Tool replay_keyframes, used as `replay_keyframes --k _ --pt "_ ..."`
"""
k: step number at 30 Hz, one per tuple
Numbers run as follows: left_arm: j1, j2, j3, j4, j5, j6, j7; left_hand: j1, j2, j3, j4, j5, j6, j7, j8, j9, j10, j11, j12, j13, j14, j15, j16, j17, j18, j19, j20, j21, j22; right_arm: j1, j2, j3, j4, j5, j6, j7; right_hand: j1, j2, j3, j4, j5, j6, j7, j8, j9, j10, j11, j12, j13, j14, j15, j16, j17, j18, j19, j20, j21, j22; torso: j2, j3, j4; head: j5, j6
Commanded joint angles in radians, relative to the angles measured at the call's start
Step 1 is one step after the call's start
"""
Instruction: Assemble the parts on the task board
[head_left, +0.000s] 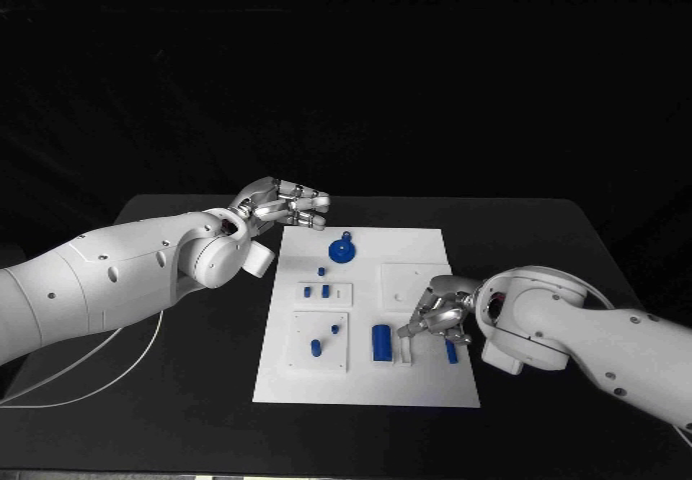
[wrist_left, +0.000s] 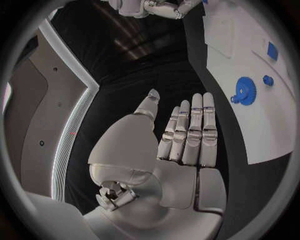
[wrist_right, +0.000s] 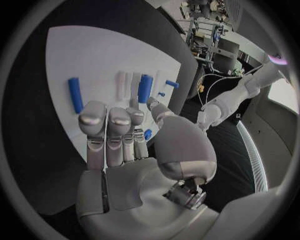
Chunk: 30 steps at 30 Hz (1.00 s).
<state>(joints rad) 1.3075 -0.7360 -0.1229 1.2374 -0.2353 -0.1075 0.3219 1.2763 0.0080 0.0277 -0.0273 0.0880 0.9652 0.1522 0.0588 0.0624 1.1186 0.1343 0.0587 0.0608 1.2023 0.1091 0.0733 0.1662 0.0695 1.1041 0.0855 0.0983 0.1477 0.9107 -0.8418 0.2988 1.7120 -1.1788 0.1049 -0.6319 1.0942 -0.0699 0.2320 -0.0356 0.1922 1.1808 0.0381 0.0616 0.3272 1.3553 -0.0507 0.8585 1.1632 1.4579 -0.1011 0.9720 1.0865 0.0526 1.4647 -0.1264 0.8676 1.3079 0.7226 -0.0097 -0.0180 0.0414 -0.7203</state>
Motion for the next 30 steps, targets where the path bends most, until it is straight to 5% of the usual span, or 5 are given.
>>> replay_keyframes --k 1,6,13,16,30 --pt "0.000 -0.002 0.001 0.003 0.013 0.007 0.008 -0.005 0.005 -0.002 0.004 0.000 -0.008 0.002 0.002 -0.002 -0.006 -0.002 0.001 0.000 -0.008 -0.002 -0.005 -0.001 -0.004 0.002 0.006 0.000 -0.002 0.001 -0.024 0.023 -0.010 0.046 0.001 0.000 0.012 -0.001 0.000 0.012 -0.017 -0.015 0.009 0.001 -0.046 0.000 0.010 0.006 -0.003 -0.001 0.008 0.003 -0.002 -0.001 0.022 0.012 0.002 0.112 -0.002 -0.0002 -0.0035 -0.006 0.002" --pt "0.000 -0.007 0.000 0.004 0.016 0.001 0.008 -0.007 0.002 -0.005 0.006 -0.013 -0.014 0.003 0.001 -0.002 -0.006 -0.002 0.001 0.000 -0.007 -0.001 -0.005 -0.001 -0.004 0.002 0.006 0.000 -0.002 0.002 -0.062 0.053 -0.024 0.039 0.021 -0.015 0.022 0.000 0.000 0.009 -0.016 -0.003 0.010 0.002 -0.101 0.002 0.011 0.020 -0.005 0.000 0.009 0.013 0.001 0.000 0.022 0.014 0.010 0.113 -0.003 0.0015 -0.0083 -0.014 0.004" --pt "0.000 -0.009 0.000 0.007 0.016 -0.005 0.011 -0.007 -0.010 -0.012 0.005 -0.034 -0.014 0.003 0.002 -0.002 -0.004 -0.002 0.001 0.000 -0.006 -0.002 -0.005 -0.001 -0.005 0.002 0.006 0.000 -0.002 0.002 -0.098 0.062 -0.031 -0.025 0.063 -0.050 0.026 -0.004 0.003 0.011 -0.037 0.007 0.007 0.002 -0.105 0.010 0.012 0.044 0.006 0.001 0.011 0.037 0.018 -0.002 0.023 0.016 0.031 0.117 -0.007 0.0013 -0.0130 -0.019 0.003" --pt "0.000 -0.011 -0.001 0.011 0.009 -0.007 0.014 -0.003 -0.013 -0.014 0.002 -0.034 0.053 -0.007 0.005 0.001 0.005 -0.006 0.001 0.000 -0.006 -0.003 -0.005 -0.001 -0.006 0.002 0.005 0.000 -0.002 -0.008 -0.111 0.062 -0.024 -0.053 0.090 -0.070 0.015 -0.008 0.004 0.032 -0.126 0.007 0.009 0.002 -0.105 0.011 0.012 0.051 0.011 0.001 0.011 0.043 0.022 -0.002 0.024 0.015 0.041 0.118 -0.008 0.0000 -0.0139 -0.024 0.005" --pt "-0.001 -0.016 -0.005 0.023 -0.003 -0.018 0.017 -0.001 -0.034 -0.022 -0.002 -0.036 0.054 -0.007 0.004 0.001 0.019 -0.009 0.001 0.000 -0.003 -0.004 -0.005 -0.001 -0.008 0.003 0.002 0.001 -0.002 -0.054 -0.099 0.029 0.002 -0.164 0.105 -0.090 0.029 -0.044 0.043 0.074 -0.132 0.035 -0.002 0.002 -0.084 0.019 0.005 0.088 0.037 0.000 0.007 0.044 0.019 -0.004 0.020 0.012 0.049 0.118 -0.011 -0.0023 -0.0130 -0.025 0.003"
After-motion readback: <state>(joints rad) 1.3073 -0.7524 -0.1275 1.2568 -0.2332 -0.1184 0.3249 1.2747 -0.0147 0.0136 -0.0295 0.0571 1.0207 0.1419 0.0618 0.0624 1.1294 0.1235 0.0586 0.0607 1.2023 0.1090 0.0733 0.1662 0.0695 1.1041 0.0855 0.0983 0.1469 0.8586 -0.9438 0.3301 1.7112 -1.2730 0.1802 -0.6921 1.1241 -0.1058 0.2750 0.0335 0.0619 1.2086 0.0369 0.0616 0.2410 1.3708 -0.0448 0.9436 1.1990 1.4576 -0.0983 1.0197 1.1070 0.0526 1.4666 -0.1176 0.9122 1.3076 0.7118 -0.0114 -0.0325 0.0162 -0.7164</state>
